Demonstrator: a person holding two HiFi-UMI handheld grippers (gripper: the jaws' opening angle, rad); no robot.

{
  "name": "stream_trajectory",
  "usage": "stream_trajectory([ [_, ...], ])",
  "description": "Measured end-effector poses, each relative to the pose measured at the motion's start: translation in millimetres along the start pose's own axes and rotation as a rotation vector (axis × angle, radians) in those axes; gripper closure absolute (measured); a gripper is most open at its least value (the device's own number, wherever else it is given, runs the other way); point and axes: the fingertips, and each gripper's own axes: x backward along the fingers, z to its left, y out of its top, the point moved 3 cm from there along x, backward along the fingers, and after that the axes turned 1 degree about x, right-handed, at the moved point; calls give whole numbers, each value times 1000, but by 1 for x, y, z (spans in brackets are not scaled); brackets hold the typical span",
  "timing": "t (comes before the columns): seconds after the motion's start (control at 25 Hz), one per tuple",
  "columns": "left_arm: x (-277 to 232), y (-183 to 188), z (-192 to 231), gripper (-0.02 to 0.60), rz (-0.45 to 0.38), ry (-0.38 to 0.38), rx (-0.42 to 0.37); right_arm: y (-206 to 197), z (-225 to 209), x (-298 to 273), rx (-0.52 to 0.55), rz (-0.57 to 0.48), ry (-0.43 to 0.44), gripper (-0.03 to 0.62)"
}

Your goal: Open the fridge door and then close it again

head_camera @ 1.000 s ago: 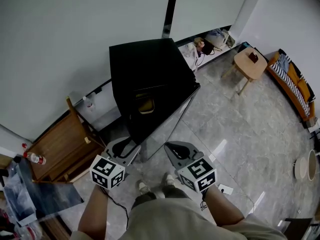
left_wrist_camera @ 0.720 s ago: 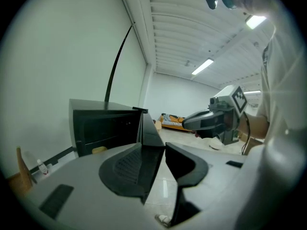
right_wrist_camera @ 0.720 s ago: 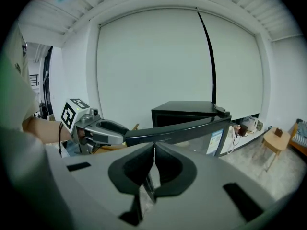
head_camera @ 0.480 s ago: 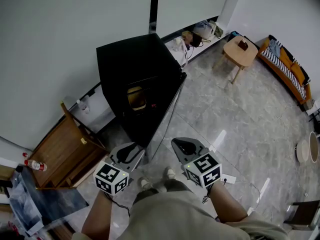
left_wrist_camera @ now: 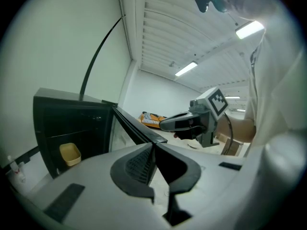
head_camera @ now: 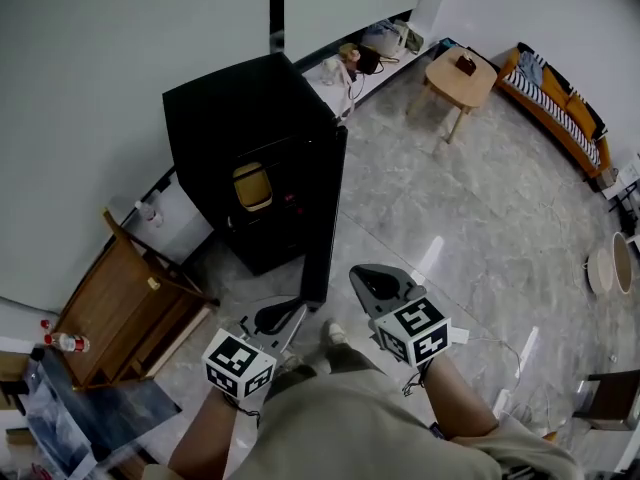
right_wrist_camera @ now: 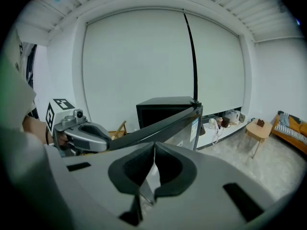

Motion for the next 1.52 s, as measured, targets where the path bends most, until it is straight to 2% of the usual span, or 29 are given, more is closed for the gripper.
stream_trajectory([
  [0.32,-55,4,-48,574,43,-185,-66,-5,-39,26,-30,-6,-77,597],
  [0.64,-116,13,-89,574,84,-349,-119,-23,-96,64,-100,-22,-195,597],
  [0.72,-132,18,-91,572,86,-355,-120,-27,-110,74,-120,-29,-221,597],
  [0.88,-168,38,-77,565,65,-323,-64,-38,-139,94,-145,-23,-270,597],
  [1.04,-199,48,-84,563,98,-371,-140,-52,-161,111,-180,-7,-304,597],
  [1.28,-237,62,-80,563,78,-343,-93,-62,-194,132,-213,-26,-365,597],
  [1.52,-263,81,-76,563,68,-343,-134,-65,-216,143,-231,-35,-394,597],
])
